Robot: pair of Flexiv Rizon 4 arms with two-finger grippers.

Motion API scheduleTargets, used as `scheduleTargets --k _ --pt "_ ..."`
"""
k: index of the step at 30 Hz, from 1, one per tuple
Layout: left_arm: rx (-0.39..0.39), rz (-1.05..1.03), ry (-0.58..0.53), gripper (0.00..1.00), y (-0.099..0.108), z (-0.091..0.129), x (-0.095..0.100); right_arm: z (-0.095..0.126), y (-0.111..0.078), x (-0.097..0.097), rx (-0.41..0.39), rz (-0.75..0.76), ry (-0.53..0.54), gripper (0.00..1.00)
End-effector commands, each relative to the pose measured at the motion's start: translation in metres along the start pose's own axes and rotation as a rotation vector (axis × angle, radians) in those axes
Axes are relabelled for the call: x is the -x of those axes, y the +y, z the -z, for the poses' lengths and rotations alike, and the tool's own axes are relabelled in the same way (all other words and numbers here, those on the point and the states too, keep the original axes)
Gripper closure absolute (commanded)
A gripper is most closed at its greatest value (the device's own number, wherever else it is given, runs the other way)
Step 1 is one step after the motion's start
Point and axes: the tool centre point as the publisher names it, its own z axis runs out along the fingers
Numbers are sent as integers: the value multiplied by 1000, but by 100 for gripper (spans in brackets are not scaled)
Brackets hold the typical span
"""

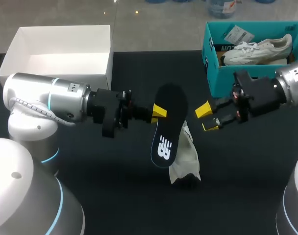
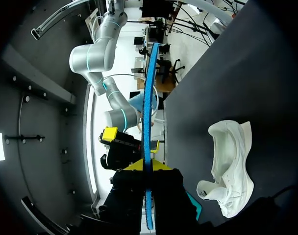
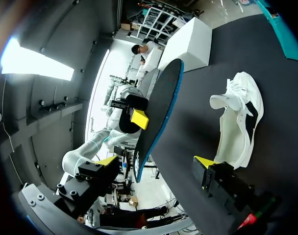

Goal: Take the shoe out of the shoebox, open the shoe tongue, remove and reinsert the insole, then place the shoe into the shoebox

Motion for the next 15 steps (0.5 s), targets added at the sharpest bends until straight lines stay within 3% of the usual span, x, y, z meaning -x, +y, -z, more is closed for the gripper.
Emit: scheduleTargets --k 1,15 --pt "5 0 13 100 -1 0 2 6 4 -8 -67 -16 -173 0" --pt "11 -11 36 100 -6 8 7 6 4 -8 -67 -16 -173 0"
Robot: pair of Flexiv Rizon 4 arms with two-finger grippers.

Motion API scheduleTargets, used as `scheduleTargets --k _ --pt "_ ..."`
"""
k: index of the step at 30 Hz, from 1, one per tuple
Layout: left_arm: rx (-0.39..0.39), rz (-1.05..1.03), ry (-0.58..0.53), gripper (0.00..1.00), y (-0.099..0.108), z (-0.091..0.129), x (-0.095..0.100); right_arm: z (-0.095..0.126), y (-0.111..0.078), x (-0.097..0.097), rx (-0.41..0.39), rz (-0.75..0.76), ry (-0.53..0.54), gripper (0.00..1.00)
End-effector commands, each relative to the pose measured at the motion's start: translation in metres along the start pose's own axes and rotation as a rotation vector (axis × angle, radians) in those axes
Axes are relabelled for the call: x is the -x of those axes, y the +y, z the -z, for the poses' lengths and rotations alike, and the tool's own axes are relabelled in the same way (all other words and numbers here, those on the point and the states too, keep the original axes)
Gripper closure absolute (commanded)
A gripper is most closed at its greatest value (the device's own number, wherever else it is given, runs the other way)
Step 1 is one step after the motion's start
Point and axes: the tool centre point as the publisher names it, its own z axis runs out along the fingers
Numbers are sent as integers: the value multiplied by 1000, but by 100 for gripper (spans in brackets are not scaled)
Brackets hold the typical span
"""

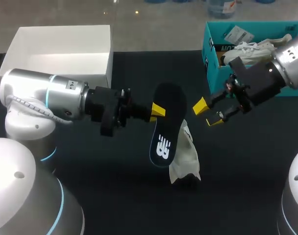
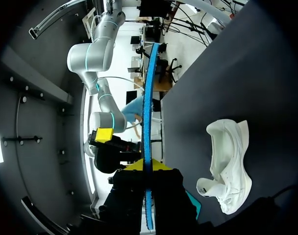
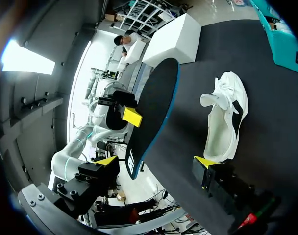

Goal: Take the shoe out of the shoebox, open the shoe tongue, remove and reinsert the insole, then place the shoe into the shoebox

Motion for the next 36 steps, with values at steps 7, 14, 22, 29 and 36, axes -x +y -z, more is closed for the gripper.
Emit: scheduleTargets --k 7,14,22,29,36 --pt "-2 -2 10 100 -9 9 2 6 -6 8 -152 64 -168 0" --pt "1 5 15 100 -10 14 -2 6 -17 12 -279 281 -363 0" --pt "0 5 21 100 -12 15 -4 15 -41 30 -323 536 -464 0" --pt "7 5 27 100 -13 17 -5 27 -51 40 -293 419 -415 0" --pt "18 4 30 100 -12 17 -5 27 -51 40 -293 419 -415 0"
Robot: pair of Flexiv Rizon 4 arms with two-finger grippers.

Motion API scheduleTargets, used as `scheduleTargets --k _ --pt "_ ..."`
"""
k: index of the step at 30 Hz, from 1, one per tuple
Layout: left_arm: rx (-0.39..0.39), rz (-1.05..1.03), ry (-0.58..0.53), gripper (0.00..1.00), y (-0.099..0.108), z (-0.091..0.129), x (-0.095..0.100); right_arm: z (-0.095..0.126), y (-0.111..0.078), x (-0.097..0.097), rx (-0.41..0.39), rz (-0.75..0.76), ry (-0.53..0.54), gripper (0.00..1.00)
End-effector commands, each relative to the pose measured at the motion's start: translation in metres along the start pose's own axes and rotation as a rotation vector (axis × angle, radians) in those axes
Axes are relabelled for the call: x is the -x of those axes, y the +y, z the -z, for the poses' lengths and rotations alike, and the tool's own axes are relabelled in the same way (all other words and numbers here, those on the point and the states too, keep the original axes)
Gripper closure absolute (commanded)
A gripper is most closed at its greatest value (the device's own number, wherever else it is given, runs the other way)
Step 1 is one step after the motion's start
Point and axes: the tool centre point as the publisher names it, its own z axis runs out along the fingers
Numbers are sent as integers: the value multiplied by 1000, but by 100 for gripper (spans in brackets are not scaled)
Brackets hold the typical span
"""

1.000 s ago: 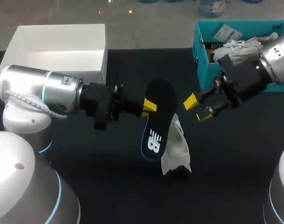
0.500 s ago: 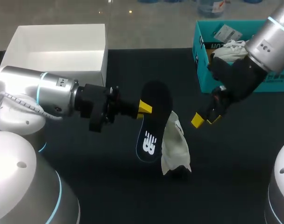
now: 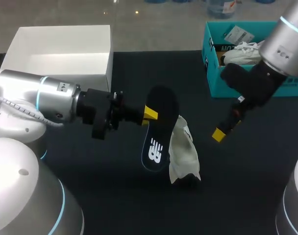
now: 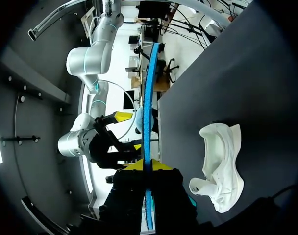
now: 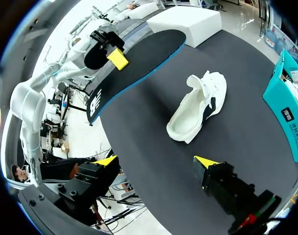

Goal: Take the shoe out of the shoebox, open the shoe tongue, remove and reinsert the insole, then place the shoe into the shoebox

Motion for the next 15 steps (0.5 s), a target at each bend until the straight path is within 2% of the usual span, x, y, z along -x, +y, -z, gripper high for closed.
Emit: scheduleTargets --k 1,6,15 --pt "7 -2 6 100 -3 -2 1 -1 -4 -1 7 -1 -3 0" --pt "-2 -10 13 100 -6 -5 4 -1 -4 -1 7 -1 -3 0" --pt "-8 -20 21 100 -12 -3 4 14 -37 3 34 59 -125 0"
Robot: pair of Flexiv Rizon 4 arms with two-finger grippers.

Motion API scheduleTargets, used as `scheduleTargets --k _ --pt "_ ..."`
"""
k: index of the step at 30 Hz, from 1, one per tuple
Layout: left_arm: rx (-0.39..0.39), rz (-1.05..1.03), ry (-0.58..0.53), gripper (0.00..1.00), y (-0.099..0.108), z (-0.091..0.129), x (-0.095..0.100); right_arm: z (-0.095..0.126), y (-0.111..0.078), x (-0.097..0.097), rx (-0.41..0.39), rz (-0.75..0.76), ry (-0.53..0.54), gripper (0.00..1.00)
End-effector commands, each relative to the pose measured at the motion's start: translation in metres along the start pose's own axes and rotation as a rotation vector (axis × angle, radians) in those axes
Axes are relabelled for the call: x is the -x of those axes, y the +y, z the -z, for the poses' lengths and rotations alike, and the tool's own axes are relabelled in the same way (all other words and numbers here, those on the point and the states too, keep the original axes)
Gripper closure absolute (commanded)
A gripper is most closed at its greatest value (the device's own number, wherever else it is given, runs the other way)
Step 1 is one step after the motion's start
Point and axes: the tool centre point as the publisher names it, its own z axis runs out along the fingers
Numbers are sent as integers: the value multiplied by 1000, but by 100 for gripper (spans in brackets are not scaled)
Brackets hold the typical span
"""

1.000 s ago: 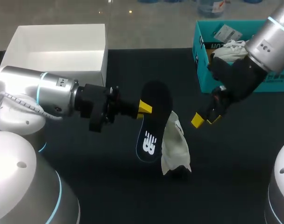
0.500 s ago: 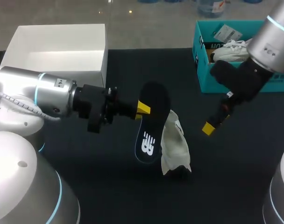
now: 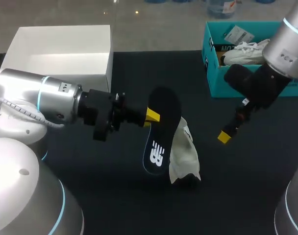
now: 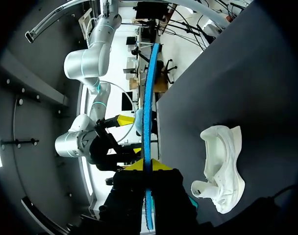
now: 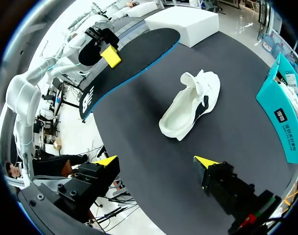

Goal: Take the shoe out of the shoebox, open the shoe tongue, remove and reinsert the insole, then place the shoe into the shoebox

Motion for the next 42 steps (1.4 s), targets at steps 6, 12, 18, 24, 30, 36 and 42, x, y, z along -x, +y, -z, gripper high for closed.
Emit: scheduleTargets --k 6,12,18,24,30,36,42 --pt "5 1 11 100 -7 3 -1 14 -47 -6 105 57 -70 0" --pt "1 4 15 100 -10 1 -3 17 -62 -1 167 96 -97 0" --pt "-3 8 20 100 -12 -1 -5 20 -73 5 252 117 -140 0" --pt "-8 13 25 100 -13 -2 -8 29 -69 12 254 133 -173 0" --pt "-6 19 27 100 -11 -1 -10 37 -61 21 261 158 -196 0" --pt "-1 24 25 100 -9 2 -12 45 -51 32 241 204 -188 0" --pt "6 28 22 100 -7 5 -14 53 -39 40 182 268 -172 0"
